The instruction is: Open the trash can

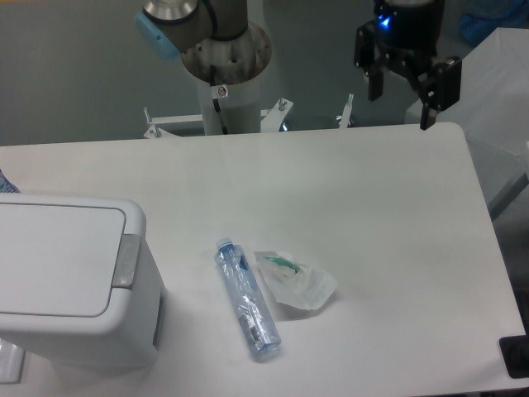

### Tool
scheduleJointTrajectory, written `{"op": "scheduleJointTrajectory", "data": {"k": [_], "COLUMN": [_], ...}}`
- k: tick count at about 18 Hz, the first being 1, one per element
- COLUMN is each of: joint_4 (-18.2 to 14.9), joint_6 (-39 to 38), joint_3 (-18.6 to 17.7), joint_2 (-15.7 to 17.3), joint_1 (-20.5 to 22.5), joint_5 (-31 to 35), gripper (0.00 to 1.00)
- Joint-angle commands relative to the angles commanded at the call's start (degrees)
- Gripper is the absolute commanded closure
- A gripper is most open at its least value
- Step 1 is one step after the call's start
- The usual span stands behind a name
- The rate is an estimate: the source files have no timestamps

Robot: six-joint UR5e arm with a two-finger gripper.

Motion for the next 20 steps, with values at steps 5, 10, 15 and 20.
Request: {"op": "scheduleJointTrajectory", "data": {"k": [5,10,15,20], "joint_4": [0.0,1.6,6.1,11.2], "joint_6": [-3.0,-13.3,-29.4,-51.1], "joint_3": [-0.1,-0.2,-0.4,-0.5], "joint_2": [0.1,-0.3,-1.5,-3.2], "joint_1": [-0.1,-1.8,-6.8,-12.8], "joint_5": [-1.3,-3.4,-3.4,-4.7], "gripper": [0.0,0.0,0.0,0.0]}}
